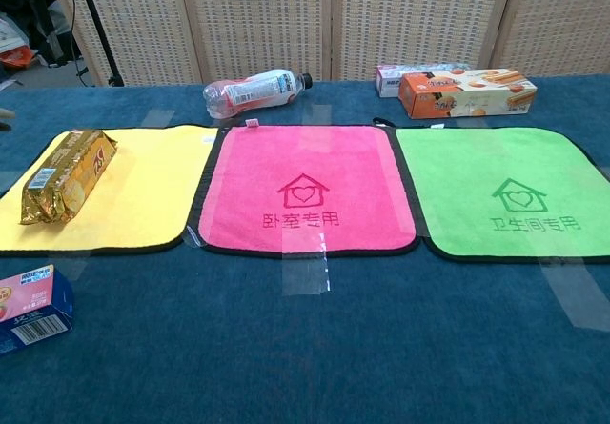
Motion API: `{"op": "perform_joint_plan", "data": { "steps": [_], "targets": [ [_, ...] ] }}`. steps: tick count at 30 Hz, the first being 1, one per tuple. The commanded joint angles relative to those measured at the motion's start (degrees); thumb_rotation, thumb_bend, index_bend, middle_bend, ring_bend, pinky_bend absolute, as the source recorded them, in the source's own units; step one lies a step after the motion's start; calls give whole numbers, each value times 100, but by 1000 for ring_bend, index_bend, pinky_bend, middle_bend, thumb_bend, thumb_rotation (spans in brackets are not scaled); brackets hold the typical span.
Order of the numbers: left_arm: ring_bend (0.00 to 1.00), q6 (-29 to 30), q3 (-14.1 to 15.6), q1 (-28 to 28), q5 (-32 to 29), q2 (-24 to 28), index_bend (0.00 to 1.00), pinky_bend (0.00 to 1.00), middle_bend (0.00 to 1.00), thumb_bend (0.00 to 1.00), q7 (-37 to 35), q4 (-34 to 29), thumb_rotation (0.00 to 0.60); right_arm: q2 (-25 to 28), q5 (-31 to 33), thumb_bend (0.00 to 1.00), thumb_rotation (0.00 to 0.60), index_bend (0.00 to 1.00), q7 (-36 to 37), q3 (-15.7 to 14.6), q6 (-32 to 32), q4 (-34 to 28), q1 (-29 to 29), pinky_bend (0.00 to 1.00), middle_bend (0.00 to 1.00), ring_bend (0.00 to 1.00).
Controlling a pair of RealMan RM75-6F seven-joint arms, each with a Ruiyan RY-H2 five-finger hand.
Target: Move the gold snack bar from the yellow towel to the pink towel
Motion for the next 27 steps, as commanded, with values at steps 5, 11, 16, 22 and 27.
{"op": "perform_joint_plan", "data": {
  "steps": [5, 11, 16, 22, 27],
  "targets": [
    [0, -596, -215, -261, -599, -403, 0, 0, 0, 1000, -75, 285, 600, 12, 42, 0, 600, 35, 50, 19, -27, -5, 13, 0, 0, 0],
    [0, -589, -371, -317, -937, -740, 0, 0, 0, 1000, -62, 329, 600, 36, 89, 0, 600, 35, 123, 26, -94, 9, 37, 0, 0, 0],
    [0, -348, -427, -434, -1284, -938, 0, 0, 0, 1000, 243, 162, 600, 76, 75, 0, 600, 35, 225, 26, -72, 7, 27, 0, 0, 0],
    [0, 203, -429, -815, -2101, -1238, 0, 0, 0, 1000, 1042, -353, 600, 148, 89, 0, 600, 35, 426, 36, -38, 15, 2, 0, 0, 0],
    [0, 588, -416, -1035, -2685, -1350, 0, 0, 0, 1000, 1644, -695, 600, 185, 110, 0, 600, 35, 554, 46, -51, 38, 3, 0, 0, 0]
  ]
}}
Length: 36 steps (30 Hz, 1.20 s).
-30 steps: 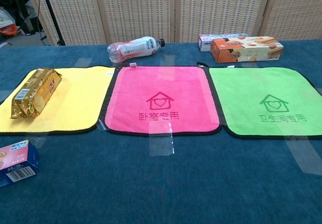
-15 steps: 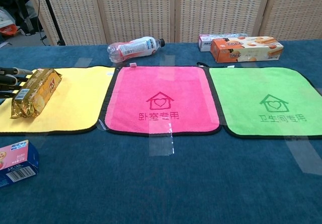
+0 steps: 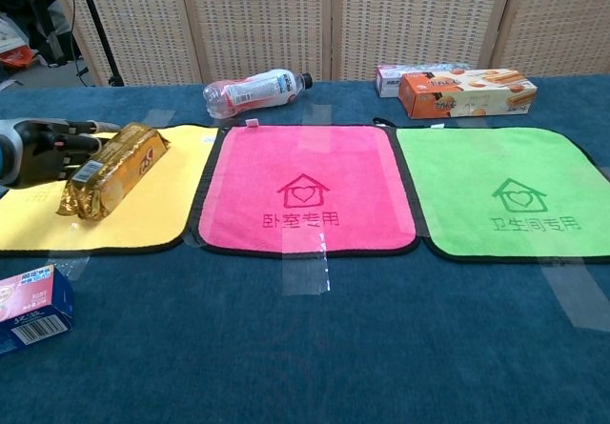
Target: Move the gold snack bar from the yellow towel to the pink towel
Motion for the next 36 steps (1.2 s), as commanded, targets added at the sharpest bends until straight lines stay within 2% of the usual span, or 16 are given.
{"op": "perform_joint_plan", "data": {
  "steps": [1, 10, 19, 36],
  "targets": [
    [0, 362, -10, -245, -500, -160, 0, 0, 0, 1000, 493, -327, 600, 21, 8, 0, 600, 35, 61, 3, -4, 13, -2, 0, 0, 0],
    [0, 660, -146, -655, -1182, -530, 0, 0, 0, 1000, 1239, -456, 600, 45, 15, 0, 600, 35, 136, 7, -6, 23, -4, 0, 0, 0],
    [0, 620, -395, -1025, -1732, -907, 0, 0, 0, 1000, 1598, -369, 600, 43, 53, 0, 600, 35, 151, 16, -55, 42, 16, 0, 0, 0],
    [0, 901, -718, -1636, -2095, -1573, 0, 0, 0, 1000, 2302, -249, 600, 62, 169, 0, 600, 35, 274, 51, -170, 96, 55, 0, 0, 0]
  ]
}}
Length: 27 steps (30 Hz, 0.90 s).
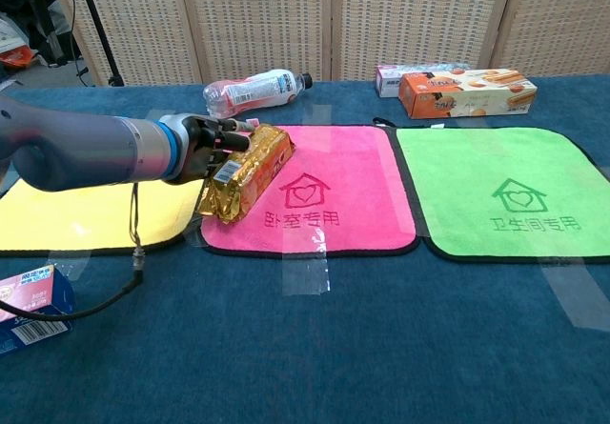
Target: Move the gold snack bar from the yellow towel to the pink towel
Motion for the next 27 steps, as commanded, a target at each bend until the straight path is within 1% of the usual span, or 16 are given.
{"op": "perform_joint_plan", "data": {
  "steps": [1, 7, 15, 16, 18, 20, 21, 22, 23, 25, 26, 27],
  "targets": [
    [0, 95, -76, -163, -87, -144, 0, 0, 0, 1000, 182, -5, 600, 2, 11, 0, 600, 35, 16, 4, -10, 8, 4, 0, 0, 0],
    [0, 187, -204, -267, -263, -244, 0, 0, 0, 1000, 354, -85, 600, 12, 16, 0, 600, 35, 70, 2, -42, 20, 14, 0, 0, 0],
    [0, 245, -243, -211, -271, -158, 0, 0, 0, 1000, 506, -291, 600, 8, 10, 0, 600, 35, 47, -3, -26, 17, 4, 0, 0, 0],
    [0, 269, -241, -182, -231, -121, 0, 0, 0, 1000, 521, -340, 600, 7, 9, 0, 600, 35, 42, -5, -23, 15, 2, 0, 0, 0],
    [0, 443, -135, -93, 112, 39, 0, 0, 0, 998, 661, -505, 600, 7, 12, 0, 600, 35, 40, -4, -14, 11, -3, 0, 0, 0],
    [0, 633, -40, 5, 432, 147, 0, 0, 0, 938, 747, -652, 600, 9, 16, 0, 600, 35, 41, -2, -9, 10, -6, 0, 0, 0],
    [0, 733, 13, 57, 604, 200, 0, 0, 0, 851, 790, -722, 600, 10, 19, 0, 600, 35, 42, 0, -8, 10, -7, 0, 0, 0],
    [0, 878, 81, 147, 867, 291, 0, 0, 0, 725, 834, -834, 600, 10, 23, 0, 600, 35, 41, 0, -7, 10, -9, 0, 0, 0],
    [0, 1032, 141, 251, 1129, 388, 0, 0, 0, 632, 856, -946, 600, 10, 25, 0, 600, 35, 39, 1, -6, 11, -10, 0, 0, 0],
    [0, 1315, 273, 475, 1625, 612, 0, 0, 0, 304, 891, -1172, 600, 8, 22, 0, 600, 35, 35, 0, 0, 13, -13, 0, 0, 0],
    [0, 1702, 546, 708, 2133, 1004, 0, 0, 0, 197, 1157, -1346, 600, 2, 11, 0, 600, 35, 7, -6, -1, 16, -12, 0, 0, 0],
    [0, 1871, 690, 910, 2468, 1234, 0, 0, 0, 75, 1141, -1571, 600, -4, 13, 0, 600, 35, -15, -7, -2, 14, -12, 0, 0, 0]
  ]
}}
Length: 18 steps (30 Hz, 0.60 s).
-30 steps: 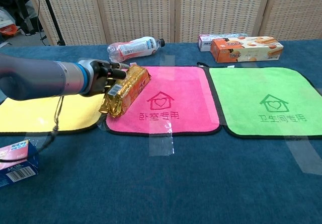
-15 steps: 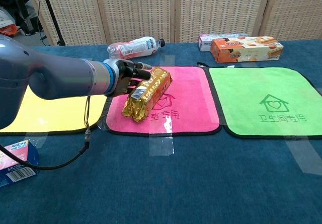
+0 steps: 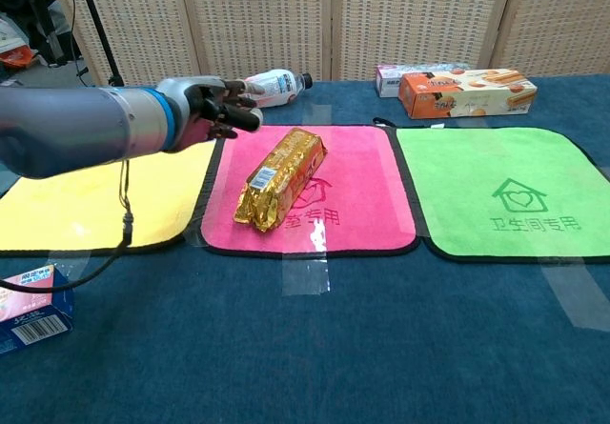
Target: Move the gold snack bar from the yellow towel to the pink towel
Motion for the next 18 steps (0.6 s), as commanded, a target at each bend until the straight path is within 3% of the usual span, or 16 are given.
{"op": "perform_joint_plan", "data": {
  "steps": [1, 5, 11, 18],
  "targets": [
    [0, 1004, 703, 862, 1598, 1046, 0, 0, 0, 13, 279, -849, 600, -14, 0, 0, 600, 35, -51, -4, -4, -4, 2, 0, 0, 0],
    [0, 1548, 1160, 1623, 2701, 1717, 0, 0, 0, 0, -122, -1114, 600, -35, -28, 0, 600, 35, -148, -9, 39, -39, -11, 0, 0, 0],
    [0, 2266, 1753, 2599, 4001, 2394, 0, 0, 0, 0, -1046, -848, 600, -66, -131, 0, 600, 35, -309, -41, 152, -103, -52, 0, 0, 0],
    [0, 2828, 2381, 3449, 4775, 2940, 0, 0, 0, 0, -1481, -583, 600, -121, -221, 0, 600, 35, -513, -76, 236, -142, -85, 0, 0, 0]
  ]
}}
